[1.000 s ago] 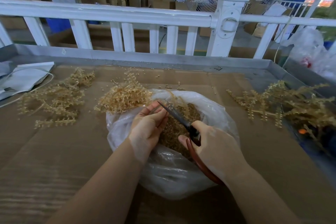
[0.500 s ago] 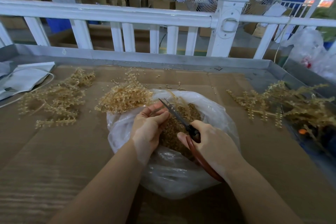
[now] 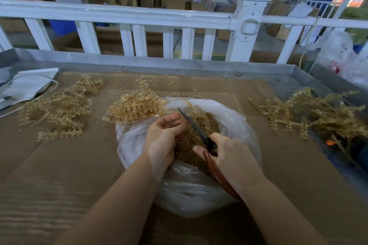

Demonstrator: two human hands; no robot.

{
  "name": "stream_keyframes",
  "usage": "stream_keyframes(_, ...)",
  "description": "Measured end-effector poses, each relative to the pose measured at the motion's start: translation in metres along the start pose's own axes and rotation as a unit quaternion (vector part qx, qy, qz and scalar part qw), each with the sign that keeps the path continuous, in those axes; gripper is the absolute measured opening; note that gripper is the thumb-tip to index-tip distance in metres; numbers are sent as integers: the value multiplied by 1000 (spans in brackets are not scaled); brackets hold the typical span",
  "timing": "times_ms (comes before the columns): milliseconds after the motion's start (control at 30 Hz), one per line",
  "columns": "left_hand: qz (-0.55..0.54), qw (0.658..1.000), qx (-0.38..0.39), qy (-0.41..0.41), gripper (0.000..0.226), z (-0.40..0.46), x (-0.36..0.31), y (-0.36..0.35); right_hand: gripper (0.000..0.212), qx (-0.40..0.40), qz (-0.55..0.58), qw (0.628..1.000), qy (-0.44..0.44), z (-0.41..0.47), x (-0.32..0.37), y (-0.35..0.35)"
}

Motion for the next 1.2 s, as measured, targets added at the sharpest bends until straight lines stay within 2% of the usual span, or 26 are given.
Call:
stream_keyframes(333, 56, 998, -4, -25, 29, -2, 2, 3, 38, -27, -52, 998, 7, -5, 0, -4)
stream_keyframes(500, 21, 999, 2, -28, 18, -4, 3, 3, 38, -40, -67, 997, 10, -8, 1, -4)
stream_keyframes(733, 29, 999, 9, -19, 30, -1, 4, 7, 39, -51, -79, 995, 13, -11, 4, -3)
stream_keyframes(967, -1, 998, 54, -20, 18, -1, 2, 2, 42, -109, -151, 983, 7, -18, 10, -4)
stream_keyframes(1067, -2, 999, 51, -19, 15, -2, 2, 1, 41, -114, -141, 983, 6, -19, 9, -4)
stream_keyframes(1200, 3, 998, 57, -3, 14, -2, 3, -1, 43, -75, -81, 994, -7, -16, 2, 0)
Point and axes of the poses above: each hand's wrist, its own z-axis towards the middle knuckle, its own y-axis out of the back of the hand, x = y × z, the point moved 7 cm from there along z, towards the middle knuckle, and after that the axes turned 15 degrees about x, right-handed, at the moved point
